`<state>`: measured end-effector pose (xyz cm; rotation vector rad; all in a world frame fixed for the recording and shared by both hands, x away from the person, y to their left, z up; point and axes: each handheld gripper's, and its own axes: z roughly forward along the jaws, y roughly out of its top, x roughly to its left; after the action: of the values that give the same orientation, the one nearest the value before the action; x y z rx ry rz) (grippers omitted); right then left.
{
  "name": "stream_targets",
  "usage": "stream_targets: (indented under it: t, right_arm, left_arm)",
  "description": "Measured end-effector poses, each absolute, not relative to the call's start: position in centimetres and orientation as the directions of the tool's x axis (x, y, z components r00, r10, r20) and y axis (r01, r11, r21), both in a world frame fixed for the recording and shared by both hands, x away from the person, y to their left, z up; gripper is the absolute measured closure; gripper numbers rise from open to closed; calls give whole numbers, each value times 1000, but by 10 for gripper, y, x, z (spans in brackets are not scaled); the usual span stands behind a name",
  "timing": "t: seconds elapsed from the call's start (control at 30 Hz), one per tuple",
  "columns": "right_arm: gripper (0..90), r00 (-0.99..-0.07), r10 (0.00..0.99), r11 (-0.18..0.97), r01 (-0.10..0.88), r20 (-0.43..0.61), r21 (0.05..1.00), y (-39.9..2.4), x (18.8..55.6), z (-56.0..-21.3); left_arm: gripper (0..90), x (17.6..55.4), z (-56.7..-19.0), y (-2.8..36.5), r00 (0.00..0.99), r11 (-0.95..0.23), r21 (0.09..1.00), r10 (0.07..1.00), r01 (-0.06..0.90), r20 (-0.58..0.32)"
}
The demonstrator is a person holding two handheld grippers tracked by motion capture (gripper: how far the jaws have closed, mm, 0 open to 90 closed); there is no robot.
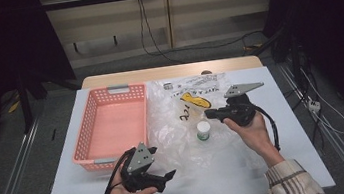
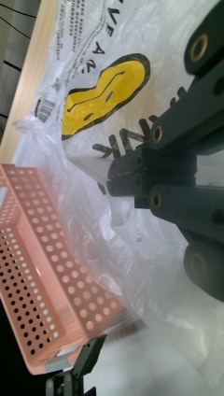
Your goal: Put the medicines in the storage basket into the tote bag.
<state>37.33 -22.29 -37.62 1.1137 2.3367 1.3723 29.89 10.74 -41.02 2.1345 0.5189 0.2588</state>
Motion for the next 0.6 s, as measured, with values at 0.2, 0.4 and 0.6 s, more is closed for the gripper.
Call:
stream_targets:
  t: [0.2,0.4,0.6]
  right_arm:
    - [636,-670,723,301,526,169,796,-227,361,-384]
    - [411,-630,763,273,516,144,812,-240,344,-380]
    - [280,-601,788,263,525,134,810,-254,323,-381]
  left_arm:
    - [115,295,-414,107,890,-520,808,457,278,-12]
    - [101,291,-415,106,891,-519,808,453,278,-15]
    - [95,286,-418,109,891,-531,798,453,284,-16]
